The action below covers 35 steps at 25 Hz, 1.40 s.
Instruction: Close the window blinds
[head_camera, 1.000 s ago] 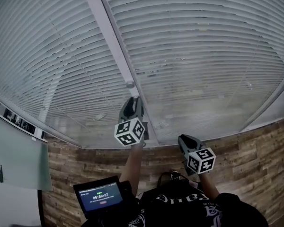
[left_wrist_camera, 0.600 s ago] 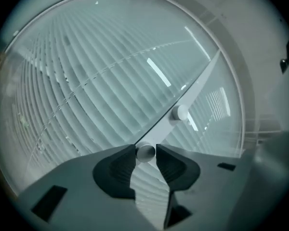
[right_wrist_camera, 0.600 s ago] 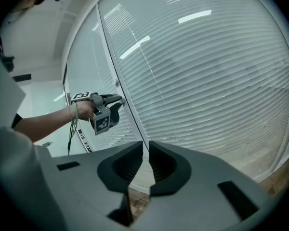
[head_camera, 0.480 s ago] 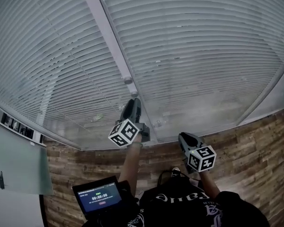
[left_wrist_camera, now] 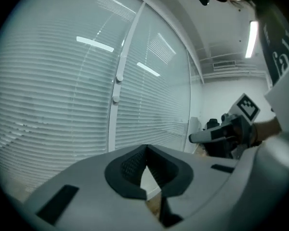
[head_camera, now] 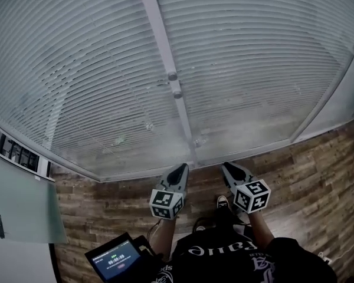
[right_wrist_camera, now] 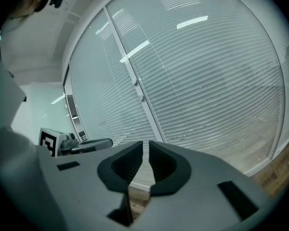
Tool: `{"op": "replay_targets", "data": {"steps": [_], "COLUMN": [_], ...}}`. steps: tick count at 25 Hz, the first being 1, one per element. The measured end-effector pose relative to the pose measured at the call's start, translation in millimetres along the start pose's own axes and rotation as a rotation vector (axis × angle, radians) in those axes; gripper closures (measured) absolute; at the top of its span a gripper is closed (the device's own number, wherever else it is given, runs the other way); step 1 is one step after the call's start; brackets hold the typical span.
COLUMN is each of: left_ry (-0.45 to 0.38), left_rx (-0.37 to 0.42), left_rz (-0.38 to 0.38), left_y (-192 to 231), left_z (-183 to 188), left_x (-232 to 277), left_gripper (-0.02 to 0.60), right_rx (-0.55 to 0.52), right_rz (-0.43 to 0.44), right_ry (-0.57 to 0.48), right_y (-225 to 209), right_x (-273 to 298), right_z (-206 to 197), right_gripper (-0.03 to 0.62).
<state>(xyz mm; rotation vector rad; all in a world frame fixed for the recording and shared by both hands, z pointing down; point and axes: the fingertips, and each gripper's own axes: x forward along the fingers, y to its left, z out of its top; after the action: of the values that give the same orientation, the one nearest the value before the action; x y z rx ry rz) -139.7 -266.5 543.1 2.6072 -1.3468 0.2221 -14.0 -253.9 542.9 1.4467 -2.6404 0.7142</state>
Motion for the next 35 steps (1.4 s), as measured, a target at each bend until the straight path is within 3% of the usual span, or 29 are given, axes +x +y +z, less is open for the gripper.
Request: {"op": "replay_targets", "data": {"steps": [4,8,12,21,28,35], "left_ry": [-0.005,0.060,0.001,-0.048,-0.110,-0.073], "left_rx": [-0.036,-0.046,-0.085,-0.125,-0.211,-0.240], "left_rz": [-0.058,-0.125,-0.134,-0.060,0.055,0.123], "left_y": [-43,-47,-85,-139,-245,-312], "left_z": [-39,-43,-43,-37,-56,-87], "left_x": [-86,-92,-131,-165,-221,-268], "left_gripper": [0.577,0.577,0.577,0.577,0.577,0.577], "right_rx": [-0.002,0.016,-0.044,-0.098,-0.155,-0.157], "right_rz": [-0.009,-0.051,-0.051,0.009,0.073,0.151], "right_ry": [-0.038,-0.010,-0.017,0.015,0.073,0.115], "right_y": [57,65,89,103,100,109], "right_x": [-56,-58,-111,-175,-287,-341], "right_z": [-46,-51,-68,-79,-119,-153], "right_gripper": [0.542,0.542,0.542,0.542,0.542,0.542]}}
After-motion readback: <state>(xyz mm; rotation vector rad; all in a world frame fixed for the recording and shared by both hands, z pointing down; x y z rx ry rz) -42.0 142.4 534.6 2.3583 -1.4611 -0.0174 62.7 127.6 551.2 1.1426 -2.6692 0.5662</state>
